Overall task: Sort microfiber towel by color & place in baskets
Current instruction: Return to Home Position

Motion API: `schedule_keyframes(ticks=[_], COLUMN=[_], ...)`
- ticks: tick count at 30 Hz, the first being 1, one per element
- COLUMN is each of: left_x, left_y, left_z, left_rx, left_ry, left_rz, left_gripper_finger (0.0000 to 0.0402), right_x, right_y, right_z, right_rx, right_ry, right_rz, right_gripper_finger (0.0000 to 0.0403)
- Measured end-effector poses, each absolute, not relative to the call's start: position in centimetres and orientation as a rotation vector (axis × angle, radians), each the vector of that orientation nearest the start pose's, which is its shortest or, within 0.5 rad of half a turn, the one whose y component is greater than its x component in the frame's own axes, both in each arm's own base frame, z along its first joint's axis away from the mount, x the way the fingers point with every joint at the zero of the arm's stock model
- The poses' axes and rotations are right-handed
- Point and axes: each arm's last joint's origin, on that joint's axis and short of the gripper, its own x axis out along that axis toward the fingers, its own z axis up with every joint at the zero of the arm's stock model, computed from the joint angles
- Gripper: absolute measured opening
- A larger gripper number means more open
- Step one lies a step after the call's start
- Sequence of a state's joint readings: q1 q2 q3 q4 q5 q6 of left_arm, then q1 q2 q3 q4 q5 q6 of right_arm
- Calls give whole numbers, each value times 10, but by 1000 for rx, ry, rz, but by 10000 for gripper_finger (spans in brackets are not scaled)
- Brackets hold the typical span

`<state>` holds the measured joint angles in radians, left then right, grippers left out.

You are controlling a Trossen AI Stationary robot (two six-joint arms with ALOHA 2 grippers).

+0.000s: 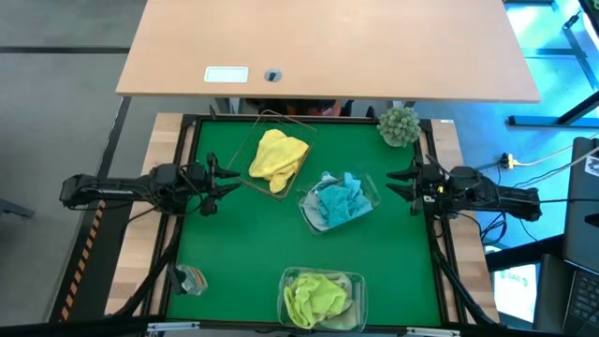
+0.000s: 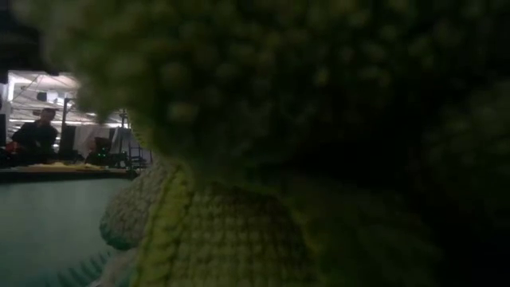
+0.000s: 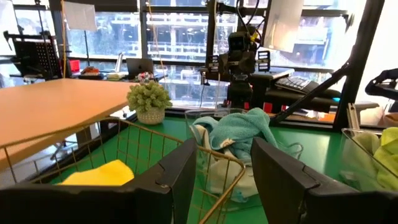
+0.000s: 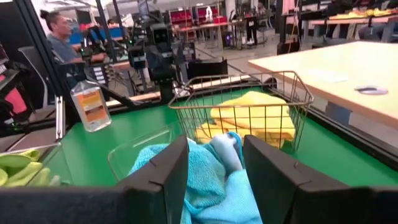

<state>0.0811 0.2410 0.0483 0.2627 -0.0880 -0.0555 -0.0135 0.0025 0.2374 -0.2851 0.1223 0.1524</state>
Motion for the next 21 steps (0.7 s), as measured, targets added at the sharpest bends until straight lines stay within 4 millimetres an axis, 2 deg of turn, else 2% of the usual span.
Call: schedule_keyframes(ticks=[5, 8, 15, 21], left_x=[111, 112, 112, 112], left_y=[12, 12, 12, 12], left_z=[175, 175, 175, 175], left_rx=[-75, -76, -76, -76], left_ry=[-81, -77, -75, -74], left_rz=[166, 167, 166, 166], left_gripper_finger=[147, 147, 147, 147], right_x=[81, 84, 92, 97], right_y=[-5, -4, -3, -2], right_z=[206, 202, 180, 168], right_rx=[156, 162, 217, 239], right_ry=[38, 4, 33, -34], right_rz=[-136, -106, -95, -41], right_gripper_finger=[154, 154, 154, 154])
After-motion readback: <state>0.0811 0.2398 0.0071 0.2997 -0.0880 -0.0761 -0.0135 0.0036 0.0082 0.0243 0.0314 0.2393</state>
